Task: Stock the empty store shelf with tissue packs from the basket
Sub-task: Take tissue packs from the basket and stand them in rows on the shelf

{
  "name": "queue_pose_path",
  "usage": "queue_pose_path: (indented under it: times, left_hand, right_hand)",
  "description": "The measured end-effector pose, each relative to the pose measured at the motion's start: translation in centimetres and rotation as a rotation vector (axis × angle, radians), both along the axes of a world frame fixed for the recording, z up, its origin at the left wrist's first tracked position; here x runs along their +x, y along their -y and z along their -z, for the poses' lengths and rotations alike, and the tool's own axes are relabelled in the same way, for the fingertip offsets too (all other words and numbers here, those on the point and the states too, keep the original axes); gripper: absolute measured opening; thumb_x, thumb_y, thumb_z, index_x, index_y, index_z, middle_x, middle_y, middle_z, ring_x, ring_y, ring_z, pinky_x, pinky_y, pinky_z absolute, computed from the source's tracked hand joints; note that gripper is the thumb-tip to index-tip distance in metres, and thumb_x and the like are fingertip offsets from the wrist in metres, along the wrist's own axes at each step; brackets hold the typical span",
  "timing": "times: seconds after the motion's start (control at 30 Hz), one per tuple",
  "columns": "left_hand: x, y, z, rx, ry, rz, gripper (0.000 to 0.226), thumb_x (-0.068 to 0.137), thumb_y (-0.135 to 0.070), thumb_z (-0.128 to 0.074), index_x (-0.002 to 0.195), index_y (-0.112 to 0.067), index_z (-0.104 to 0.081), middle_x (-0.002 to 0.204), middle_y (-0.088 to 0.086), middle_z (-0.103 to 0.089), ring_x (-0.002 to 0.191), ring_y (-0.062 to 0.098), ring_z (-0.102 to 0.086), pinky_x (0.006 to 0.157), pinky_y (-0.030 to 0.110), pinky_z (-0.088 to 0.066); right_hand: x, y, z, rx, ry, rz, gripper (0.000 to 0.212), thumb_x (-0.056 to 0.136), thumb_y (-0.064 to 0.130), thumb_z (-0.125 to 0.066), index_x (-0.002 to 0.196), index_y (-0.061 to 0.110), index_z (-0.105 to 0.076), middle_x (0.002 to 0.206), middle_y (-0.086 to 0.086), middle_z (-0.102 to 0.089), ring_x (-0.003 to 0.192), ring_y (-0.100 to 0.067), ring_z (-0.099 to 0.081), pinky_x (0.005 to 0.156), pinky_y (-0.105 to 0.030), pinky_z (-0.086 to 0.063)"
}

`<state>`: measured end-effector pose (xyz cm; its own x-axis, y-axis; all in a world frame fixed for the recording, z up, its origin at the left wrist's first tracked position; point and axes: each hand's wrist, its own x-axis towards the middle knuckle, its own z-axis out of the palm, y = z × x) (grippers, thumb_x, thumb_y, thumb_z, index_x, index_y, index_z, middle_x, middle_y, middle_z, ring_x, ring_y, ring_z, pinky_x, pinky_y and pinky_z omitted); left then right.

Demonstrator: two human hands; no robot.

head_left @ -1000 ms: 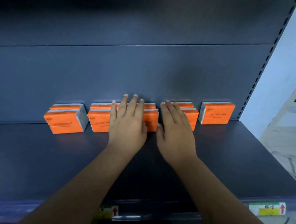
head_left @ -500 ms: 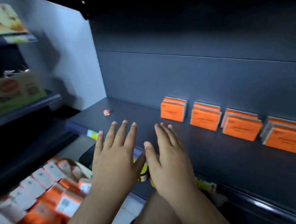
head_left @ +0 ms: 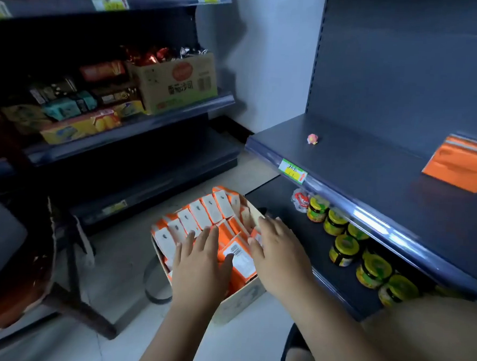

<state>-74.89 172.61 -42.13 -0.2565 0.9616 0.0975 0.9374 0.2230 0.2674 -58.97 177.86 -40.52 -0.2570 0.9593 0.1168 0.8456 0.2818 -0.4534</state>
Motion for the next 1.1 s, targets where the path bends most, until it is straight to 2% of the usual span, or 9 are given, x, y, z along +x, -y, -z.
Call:
queue_pose_path:
  times: [0.27,0.37,0.53,0.67,0.73,0.87,0.93,1.0,1.1]
  left_hand:
    - [-2.6,-2.2,5.0,-0.171,0.123,-0.055,0.059,0.101,-0.049,-0.049,0.155,-0.028,-0.038,0.162,-0.004,-0.042,0.148,0.027,-0.038,0.119,0.048,-0.032]
    - [-3.6,-3.4,5.9,-0.254,0.126,-0.086,0.059,0.099,-0.052,-0.051,0.152,-0.028,-0.038,0.152,-0.001,-0.053,0.133,0.03,-0.054,0.11,0.048,-0.041]
    - [-6.3,-4.9,5.4,-0.433,0.052,-0.077,0.053,0.094,-0.062,-0.048,0.136,-0.031,-0.053,0.136,-0.001,-0.062,0.124,0.031,-0.057,0.103,0.05,-0.049]
    - [-8.9,-4.9,4.5,-0.753,0.033,0.032,0.055,0.075,-0.062,-0.066,0.123,-0.037,-0.056,0.126,-0.005,-0.062,0.114,0.025,-0.062,0.094,0.045,-0.056]
    - [-9.5,-5.0,4.2,-0.875,0.067,0.107,0.062,0.074,-0.055,-0.076,0.13,-0.037,-0.055,0.133,-0.007,-0.059,0.118,0.021,-0.06,0.098,0.04,-0.055]
    - [-10.4,-5.2,4.7,-0.897,0.198,0.117,0.09,0.07,-0.055,-0.084,0.148,-0.035,-0.044,0.145,-0.004,-0.05,0.125,0.019,-0.054,0.102,0.036,-0.053]
    - [-10.3,-5.1,5.0,-0.881,0.255,0.1,0.09,0.069,-0.057,-0.085,0.146,-0.034,-0.044,0.141,-0.004,-0.052,0.116,0.016,-0.054,0.095,0.03,-0.053]
    - [-10.2,-4.9,5.2,-0.785,0.357,0.006,0.081,0.075,-0.048,-0.086,0.143,-0.03,-0.046,0.134,-0.004,-0.054,0.108,0.015,-0.052,0.088,0.028,-0.053]
    - [-10.2,-4.7,5.2,-0.591,0.601,-0.19,0.07,0.075,-0.033,-0.089,0.134,-0.028,-0.053,0.119,-0.004,-0.055,0.106,0.021,-0.056,0.093,0.041,-0.059]
  right_hand:
    - [-3.6,-2.7,6.3,-0.309,0.08,-0.073,0.05,0.101,0.047,-0.054,0.147,0.035,-0.039,0.138,0.005,-0.06,0.126,-0.023,-0.059,0.094,-0.043,-0.055]
    - [-5.4,-4.0,8.0,-0.349,0.069,-0.032,0.06,0.097,0.048,-0.061,0.148,0.034,-0.035,0.139,0.003,-0.059,0.127,-0.027,-0.06,0.095,-0.048,-0.057]
    - [-7.3,-6.6,9.9,-0.352,0.121,0.098,0.074,0.086,0.05,-0.076,0.147,0.024,-0.041,0.138,-0.005,-0.06,0.13,-0.034,-0.055,0.105,-0.054,-0.05]
    - [-7.8,-8.0,10.3,-0.359,0.141,0.138,0.043,0.084,0.04,-0.077,0.12,0.023,-0.062,0.115,-0.003,-0.069,0.11,-0.031,-0.066,0.095,-0.051,-0.057]
    - [-8.0,-8.6,9.8,-0.427,0.098,0.15,0.028,0.088,0.035,-0.073,0.111,0.022,-0.065,0.107,-0.001,-0.07,0.102,-0.029,-0.069,0.09,-0.047,-0.059]
    - [-8.2,-9.5,8.6,-0.5,-0.003,0.187,0.017,0.09,0.03,-0.07,0.106,0.024,-0.066,0.103,0.001,-0.071,0.093,-0.028,-0.069,0.084,-0.045,-0.06]
    - [-8.0,-9.8,7.8,-0.598,-0.177,0.245,0.016,0.095,0.022,-0.068,0.11,0.024,-0.062,0.107,-0.001,-0.067,0.085,-0.03,-0.072,0.07,-0.044,-0.064]
    - [-7.7,-9.6,6.6,-0.781,-0.504,0.317,0.027,0.097,0.008,-0.062,0.117,0.025,-0.06,0.117,-0.007,-0.064,0.082,-0.035,-0.075,0.058,-0.039,-0.063]
    - [-6.9,-9.2,4.2,-0.895,-0.895,0.395,0.019,0.098,0.0,-0.055,0.098,0.017,-0.064,0.115,-0.02,-0.069,0.093,-0.042,-0.074,0.074,-0.043,-0.065]
